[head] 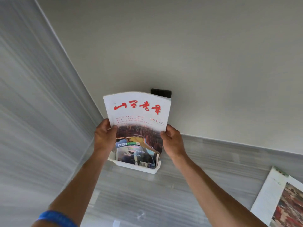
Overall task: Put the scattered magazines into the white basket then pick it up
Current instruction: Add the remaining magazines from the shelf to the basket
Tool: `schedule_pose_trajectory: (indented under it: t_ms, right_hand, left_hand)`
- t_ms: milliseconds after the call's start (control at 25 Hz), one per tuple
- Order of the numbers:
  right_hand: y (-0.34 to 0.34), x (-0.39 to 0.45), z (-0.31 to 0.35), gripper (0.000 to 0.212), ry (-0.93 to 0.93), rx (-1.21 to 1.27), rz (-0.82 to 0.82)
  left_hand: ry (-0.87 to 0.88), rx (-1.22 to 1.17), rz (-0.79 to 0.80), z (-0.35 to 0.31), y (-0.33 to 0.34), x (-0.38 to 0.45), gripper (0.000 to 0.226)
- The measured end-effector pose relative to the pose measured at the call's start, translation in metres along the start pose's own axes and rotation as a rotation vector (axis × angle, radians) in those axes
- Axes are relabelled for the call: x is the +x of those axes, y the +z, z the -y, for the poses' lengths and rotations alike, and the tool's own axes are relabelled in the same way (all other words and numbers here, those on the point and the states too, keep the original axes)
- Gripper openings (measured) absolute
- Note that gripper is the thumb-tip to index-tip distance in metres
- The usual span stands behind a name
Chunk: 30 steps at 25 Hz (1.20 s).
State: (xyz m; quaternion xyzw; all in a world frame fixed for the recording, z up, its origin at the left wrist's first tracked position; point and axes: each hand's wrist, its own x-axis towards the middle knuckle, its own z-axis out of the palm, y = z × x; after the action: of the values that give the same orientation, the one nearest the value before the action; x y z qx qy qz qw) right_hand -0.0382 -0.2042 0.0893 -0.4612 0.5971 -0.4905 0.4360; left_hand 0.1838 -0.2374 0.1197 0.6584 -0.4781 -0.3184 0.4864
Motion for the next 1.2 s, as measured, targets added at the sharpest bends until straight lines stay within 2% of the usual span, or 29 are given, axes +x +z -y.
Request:
schedule_pose_trajectory:
  t_ms: [200,320,360,440,520,600,680,800,920,960,1040,1120,1200]
  right_hand:
    - [0.031,0.018,-0.026,0.034,0.142,-0.118,0.042]
    - [0.031,0.013,-0.048,0.025,0.266,-0.167,-0.04]
    - [0.026,0.006,-0.055,0.025,0.287,-0.15,-0.059]
    - [0.009,-0.014,-0.068,0.025,0.329,-0.125,-0.074]
    - [-0.013,-0.043,-0.083,0.03,0.379,-0.127,-0.069]
    - [-0.047,-0.082,-0.102,0.032,0.346,-0.161,-0.108]
    - [-0.088,-0.118,-0.121,0.034,0.298,-0.306,-0.158]
    - [-0.177,-0.167,-0.151,0.026,0.418,-0.643,-0.208]
    - [-0.263,-0.209,-0.176,0.037,0.6,-1.057,-0.131]
    - [-0.284,-0.218,-0.182,0.043,0.615,-1.084,-0.094]
    - [-0.309,-0.227,-0.191,0.05,0.599,-0.983,-0.09]
    - [-0.333,-0.231,-0.199,0.06,0.712,-0.856,-0.315]
    - [-0.355,-0.235,-0.207,0.077,0.933,-0.825,-0.54]
  left_hand:
    - [-0.08,0.22,0.049,0.044,-0.001,0.026,0.023]
    - [-0.238,0.382,0.09,0.062,0.004,0.019,0.049]
    - [-0.2,0.376,0.063,0.064,0.006,0.007,0.052]
    - [0.011,0.282,0.07,0.06,0.015,-0.032,0.05]
    - [0.143,0.18,0.19,0.06,0.034,-0.082,0.049]
    - [0.19,0.215,0.329,0.062,0.065,-0.137,0.05]
    - [0.176,0.245,0.469,0.064,0.096,-0.181,0.056]
    - [0.223,0.302,0.701,0.063,0.149,-0.242,0.057]
    - [0.369,0.528,0.901,0.077,0.196,-0.307,0.056]
    - [0.375,0.634,0.952,0.083,0.207,-0.327,0.06]
    - [0.307,0.825,1.011,0.094,0.221,-0.348,0.067]
    - [0.26,0.925,1.06,0.101,0.23,-0.357,0.071]
    - [0.269,0.985,1.127,0.105,0.233,-0.354,0.074]
